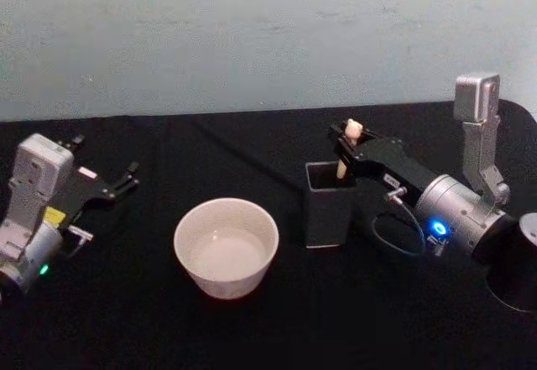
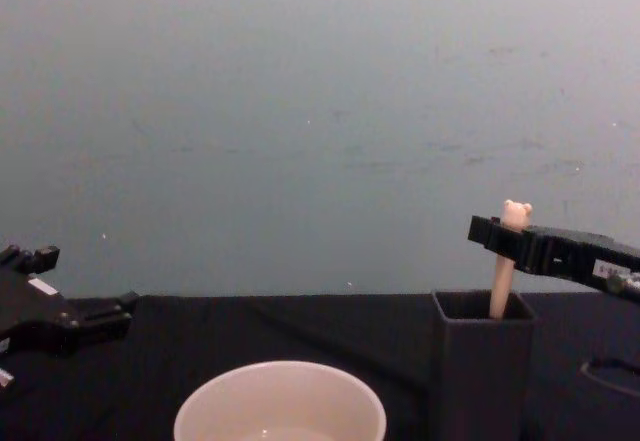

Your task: Pick up the stirring spoon with one hand, stir inside the cup, then place it back in its original position.

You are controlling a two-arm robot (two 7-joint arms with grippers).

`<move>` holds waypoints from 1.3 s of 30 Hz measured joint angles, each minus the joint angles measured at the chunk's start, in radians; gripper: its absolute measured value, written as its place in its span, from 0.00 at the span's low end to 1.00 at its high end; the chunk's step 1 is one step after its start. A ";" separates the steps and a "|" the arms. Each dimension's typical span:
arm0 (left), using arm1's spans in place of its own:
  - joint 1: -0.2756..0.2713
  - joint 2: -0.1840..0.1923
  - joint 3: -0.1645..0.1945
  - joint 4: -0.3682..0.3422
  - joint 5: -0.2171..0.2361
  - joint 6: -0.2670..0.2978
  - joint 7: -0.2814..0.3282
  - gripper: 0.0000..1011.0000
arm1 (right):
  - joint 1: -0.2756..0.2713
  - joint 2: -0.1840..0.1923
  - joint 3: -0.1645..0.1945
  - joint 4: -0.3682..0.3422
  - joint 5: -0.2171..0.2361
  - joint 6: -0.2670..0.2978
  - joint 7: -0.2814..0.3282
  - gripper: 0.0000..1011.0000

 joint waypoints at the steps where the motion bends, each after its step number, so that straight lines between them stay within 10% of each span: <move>1: 0.000 0.000 0.000 0.000 0.000 0.000 0.000 0.99 | 0.000 0.000 0.000 0.000 0.000 0.000 0.000 0.21; 14: 0.000 0.000 0.000 0.000 0.000 0.000 0.000 0.99 | 0.001 0.001 -0.001 0.000 0.000 0.000 0.000 0.25; 39: 0.000 0.000 0.000 0.000 0.000 0.000 0.000 0.99 | 0.001 0.001 -0.001 -0.001 0.001 -0.002 0.000 0.99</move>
